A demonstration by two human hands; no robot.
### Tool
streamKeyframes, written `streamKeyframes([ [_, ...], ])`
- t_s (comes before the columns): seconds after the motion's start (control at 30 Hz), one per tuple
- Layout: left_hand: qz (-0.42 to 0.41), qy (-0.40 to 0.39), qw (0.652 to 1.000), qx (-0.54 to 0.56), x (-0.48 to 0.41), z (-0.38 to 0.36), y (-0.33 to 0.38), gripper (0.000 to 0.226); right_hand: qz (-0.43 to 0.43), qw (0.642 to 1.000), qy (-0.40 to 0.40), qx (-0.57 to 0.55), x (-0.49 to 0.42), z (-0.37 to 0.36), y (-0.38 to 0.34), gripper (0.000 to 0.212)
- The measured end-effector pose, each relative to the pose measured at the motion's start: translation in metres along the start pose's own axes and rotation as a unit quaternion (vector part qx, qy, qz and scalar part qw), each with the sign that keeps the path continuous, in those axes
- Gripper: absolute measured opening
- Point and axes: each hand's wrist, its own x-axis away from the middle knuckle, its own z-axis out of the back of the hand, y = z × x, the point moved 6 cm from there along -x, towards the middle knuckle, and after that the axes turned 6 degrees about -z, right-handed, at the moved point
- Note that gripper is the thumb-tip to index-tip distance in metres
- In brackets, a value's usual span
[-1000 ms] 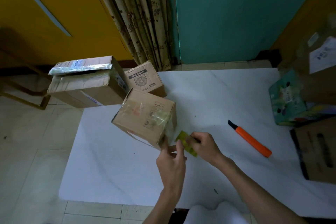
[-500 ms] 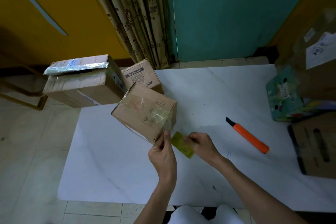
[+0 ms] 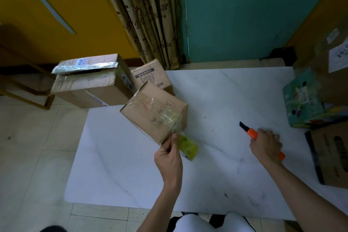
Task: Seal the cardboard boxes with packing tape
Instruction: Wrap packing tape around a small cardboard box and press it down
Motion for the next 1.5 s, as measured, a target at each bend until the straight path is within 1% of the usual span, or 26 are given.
streamKeyframes([
  [0.07,-0.003,-0.003,1.0,-0.005,0.0,0.001,0.003,0.025,0.011,1.0,-0.01,-0.006,-0.001,-0.008,0.002,0.023],
  [0.13,-0.004,-0.008,1.0,-0.01,-0.001,0.001,0.003,0.025,0.036,0.998,-0.022,-0.04,0.001,-0.011,-0.001,0.02],
  [0.2,-0.001,-0.012,1.0,-0.016,-0.001,0.002,0.003,0.027,0.087,0.992,-0.049,-0.075,0.011,-0.009,-0.016,0.021],
  [0.23,-0.002,-0.014,1.0,-0.017,-0.002,0.002,0.003,0.027,0.131,0.985,-0.069,-0.088,0.021,-0.007,-0.028,0.023],
  [0.3,-0.003,-0.017,1.0,-0.02,-0.002,0.002,0.003,0.027,0.248,0.958,-0.098,-0.106,0.051,0.001,-0.058,0.031],
  [0.4,-0.005,-0.018,1.0,-0.021,-0.002,0.002,0.004,0.026,0.394,0.906,-0.094,-0.125,0.093,0.023,-0.093,0.036],
  [0.47,-0.005,-0.021,1.0,-0.021,-0.002,0.002,0.005,0.025,0.447,0.882,-0.09,-0.122,0.111,0.04,-0.108,0.034],
  [0.6,-0.006,-0.026,0.999,-0.022,-0.002,0.001,0.008,0.016,0.492,0.857,-0.1,-0.112,0.129,0.058,-0.127,0.029],
  [0.7,-0.011,-0.03,0.999,-0.025,-0.001,0.001,0.01,0.014,0.494,0.857,-0.093,-0.109,0.128,0.061,-0.136,0.032],
  [0.87,-0.016,-0.036,0.999,-0.026,-0.001,0.001,0.016,0.019,0.487,0.864,-0.086,-0.099,0.126,0.061,-0.146,0.031],
  [0.97,-0.023,-0.044,0.998,-0.028,-0.002,0.001,0.019,0.02,0.471,0.873,-0.087,-0.088,0.121,0.057,-0.148,0.029],
  [1.07,-0.022,-0.046,0.998,-0.029,-0.003,0.002,0.019,0.017,0.46,0.879,-0.099,-0.077,0.118,0.053,-0.148,0.028],
  [1.13,-0.018,-0.047,0.998,-0.03,-0.002,0.003,0.017,0.016,0.454,0.877,-0.13,-0.093,0.116,0.051,-0.146,0.028],
  [1.2,-0.024,-0.051,0.998,-0.043,-0.001,0.004,0.016,0.02,0.447,0.871,-0.168,-0.119,0.114,0.048,-0.145,0.03],
  [1.27,-0.024,-0.047,0.997,-0.055,-0.004,0.005,0.014,0.02,0.428,0.866,-0.222,-0.135,0.113,0.042,-0.144,0.033],
  [1.33,-0.01,-0.041,0.997,-0.071,-0.009,0.007,0.011,0.014,0.379,0.854,-0.306,-0.182,0.115,0.032,-0.145,0.036],
  [1.4,0.0,-0.041,0.996,-0.081,-0.013,0.008,0.009,0.012,0.318,0.835,-0.376,-0.246,0.123,0.024,-0.147,0.039],
  [1.43,0.0,-0.039,0.996,-0.083,-0.014,0.009,0.009,0.013,0.3,0.828,-0.391,-0.267,0.126,0.022,-0.148,0.036],
  [1.5,-0.005,-0.036,0.995,-0.091,-0.015,0.01,0.007,0.021,0.29,0.82,-0.402,-0.285,0.132,0.019,-0.151,0.022],
])
